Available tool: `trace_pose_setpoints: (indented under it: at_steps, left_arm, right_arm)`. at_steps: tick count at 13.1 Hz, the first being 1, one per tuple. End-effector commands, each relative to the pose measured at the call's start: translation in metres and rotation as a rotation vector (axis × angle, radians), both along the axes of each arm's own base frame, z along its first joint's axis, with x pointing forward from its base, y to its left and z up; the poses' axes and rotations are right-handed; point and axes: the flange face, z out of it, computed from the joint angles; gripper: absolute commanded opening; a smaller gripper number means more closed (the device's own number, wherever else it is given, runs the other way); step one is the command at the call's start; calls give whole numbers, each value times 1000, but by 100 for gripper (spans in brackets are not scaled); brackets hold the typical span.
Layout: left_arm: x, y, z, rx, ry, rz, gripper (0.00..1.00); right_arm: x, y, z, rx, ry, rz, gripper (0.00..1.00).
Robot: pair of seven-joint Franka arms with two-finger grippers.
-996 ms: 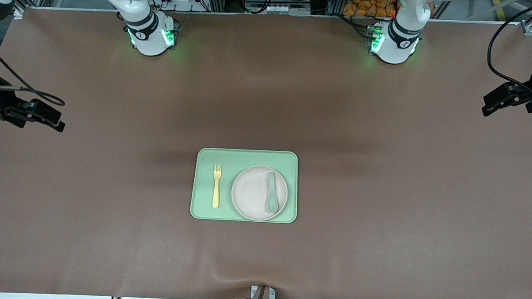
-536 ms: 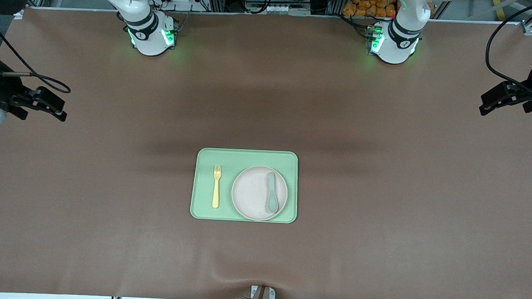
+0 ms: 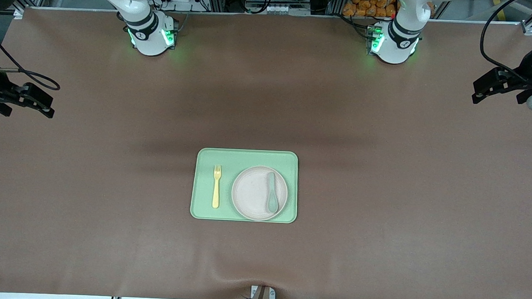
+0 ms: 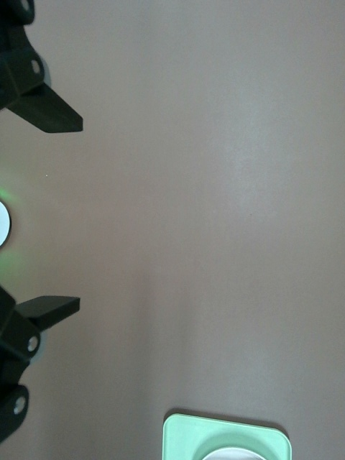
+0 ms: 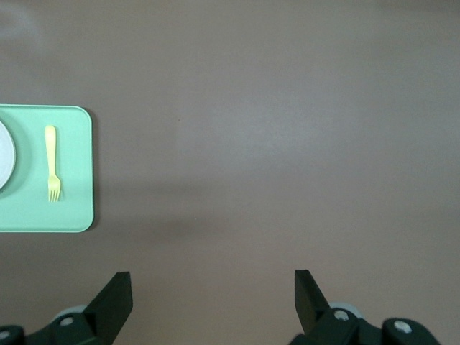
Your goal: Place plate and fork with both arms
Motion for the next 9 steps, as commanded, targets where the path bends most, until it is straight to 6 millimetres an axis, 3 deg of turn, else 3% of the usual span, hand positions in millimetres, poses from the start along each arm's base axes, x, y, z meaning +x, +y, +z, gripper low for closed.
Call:
trace_pose_setpoints:
  at_steps: [1,9]
  left_arm:
    - [-7,-1,0,-12,5,-17,100]
    - [2,-8,4,-18,-11,-17,100]
  right_arm:
    - [1,-2,4,-27,11,37,100]
    - [-3,1,8,30,8,44,100]
